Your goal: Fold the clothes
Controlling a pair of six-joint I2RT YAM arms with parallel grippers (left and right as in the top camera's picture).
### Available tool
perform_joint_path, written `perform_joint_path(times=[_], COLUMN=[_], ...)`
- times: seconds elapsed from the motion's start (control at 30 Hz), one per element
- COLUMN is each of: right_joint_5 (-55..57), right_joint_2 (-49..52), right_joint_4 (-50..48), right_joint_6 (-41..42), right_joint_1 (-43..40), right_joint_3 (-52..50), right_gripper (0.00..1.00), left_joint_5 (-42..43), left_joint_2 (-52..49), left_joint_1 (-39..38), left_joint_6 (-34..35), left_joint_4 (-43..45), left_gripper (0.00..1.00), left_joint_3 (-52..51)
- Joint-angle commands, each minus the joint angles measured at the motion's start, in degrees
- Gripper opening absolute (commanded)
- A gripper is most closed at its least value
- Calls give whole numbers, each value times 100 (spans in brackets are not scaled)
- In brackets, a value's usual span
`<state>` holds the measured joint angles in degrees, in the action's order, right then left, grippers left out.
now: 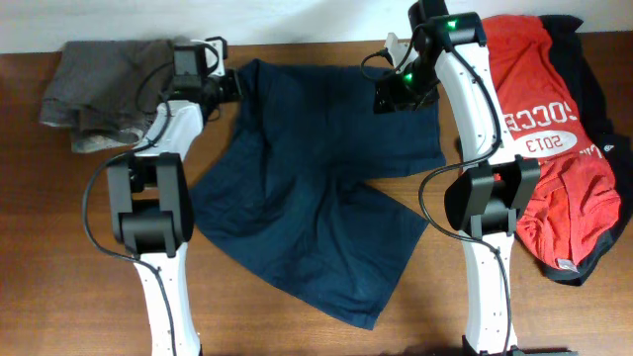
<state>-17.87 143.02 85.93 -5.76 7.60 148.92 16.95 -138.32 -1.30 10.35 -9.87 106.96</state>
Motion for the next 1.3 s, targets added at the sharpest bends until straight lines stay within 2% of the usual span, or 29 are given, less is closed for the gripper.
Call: perform_joint_path(times=[0.0,0.07,0.17,0.37,0.57,0.87,1.27], right_joint_5=[55,55,55,52,52,52,50], right_joint_2=[-24,-24,-24,-24,-24,-24,-24], right_joint_4=[22,24,24,31,46,111,125], right_joint_6=[2,2,2,4,4,4,7], right_joint_1=[15,17,26,26,26,26,26], right_joint_3=[44,44,44,44,44,44,44], right_gripper=[58,58,58,58,58,58,58], left_joint_5=[-28,-17,101,125,52,-837,-909], left_joint_2=[634,682,684,682,678,581,273], left_joint_1=[13,13,-26,-160,-313,-466,-675], left_joint_6=[-81,-79,-81,-479,-1134,-1652,-1650], left_joint_4=[-22,-70,-275,-1200,-1818,-1939,-1880], left_gripper=[11,8,9,30,30,30,29], left_joint_3=[44,44,44,42,31,-11,-11])
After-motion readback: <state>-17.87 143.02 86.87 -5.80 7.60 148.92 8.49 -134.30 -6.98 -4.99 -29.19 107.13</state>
